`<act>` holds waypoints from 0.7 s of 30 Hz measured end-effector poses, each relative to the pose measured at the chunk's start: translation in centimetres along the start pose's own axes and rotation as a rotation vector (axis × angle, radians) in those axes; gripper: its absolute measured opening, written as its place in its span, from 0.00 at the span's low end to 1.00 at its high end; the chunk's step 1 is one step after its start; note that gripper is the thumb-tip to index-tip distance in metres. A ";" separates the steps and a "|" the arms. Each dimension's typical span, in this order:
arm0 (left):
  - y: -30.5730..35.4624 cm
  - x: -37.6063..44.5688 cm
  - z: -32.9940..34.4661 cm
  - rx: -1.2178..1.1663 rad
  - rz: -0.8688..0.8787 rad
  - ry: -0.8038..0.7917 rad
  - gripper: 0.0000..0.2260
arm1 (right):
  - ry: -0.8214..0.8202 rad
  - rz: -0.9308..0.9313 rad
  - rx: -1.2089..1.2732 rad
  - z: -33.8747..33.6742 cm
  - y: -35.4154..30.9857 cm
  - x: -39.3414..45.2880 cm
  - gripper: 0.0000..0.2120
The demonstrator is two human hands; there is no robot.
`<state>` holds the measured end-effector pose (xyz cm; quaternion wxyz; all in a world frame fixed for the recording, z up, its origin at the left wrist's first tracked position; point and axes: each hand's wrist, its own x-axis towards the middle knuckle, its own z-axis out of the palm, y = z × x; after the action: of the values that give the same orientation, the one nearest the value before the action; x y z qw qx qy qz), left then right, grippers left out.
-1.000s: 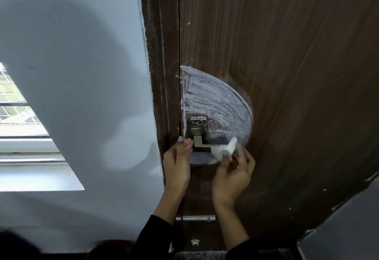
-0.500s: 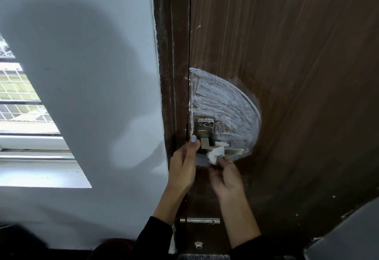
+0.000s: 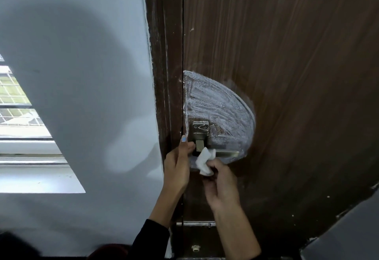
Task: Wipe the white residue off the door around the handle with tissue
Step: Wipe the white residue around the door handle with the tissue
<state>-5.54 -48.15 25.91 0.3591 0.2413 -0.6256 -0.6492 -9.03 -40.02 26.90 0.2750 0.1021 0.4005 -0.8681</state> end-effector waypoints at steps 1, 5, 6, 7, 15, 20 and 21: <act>-0.1 0.0 0.1 -0.020 -0.014 0.012 0.20 | 0.027 -0.190 -0.099 0.0 -0.1 -0.1 0.09; 0.2 -0.3 0.4 -0.061 -0.054 0.046 0.23 | 0.100 -1.052 -0.798 0.3 -1.2 0.5 0.13; 0.2 -0.3 0.5 -0.066 -0.058 0.054 0.23 | 0.083 -1.155 -0.912 0.3 -1.2 0.9 0.14; 0.2 -0.3 0.5 -0.070 -0.062 0.061 0.24 | 0.063 -1.199 -0.979 0.5 -1.0 1.3 0.14; -0.2 0.3 -0.2 -0.095 -0.100 0.051 0.24 | -0.034 -1.223 -1.295 2.3 -0.5 3.4 0.09; -0.2 0.7 -0.3 -0.099 -0.104 0.049 0.22 | -0.022 -1.320 -1.210 3.3 -1.4 3.3 0.08; -0.1 0.8 -0.3 -0.102 -0.098 0.048 0.21 | -0.065 -1.341 -1.262 3.6 -0.9 3.2 0.08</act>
<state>-5.82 -48.94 25.88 0.3537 0.2686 -0.5705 -0.6908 -12.05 -43.52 28.52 -0.2700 -0.3450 0.7670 -0.4687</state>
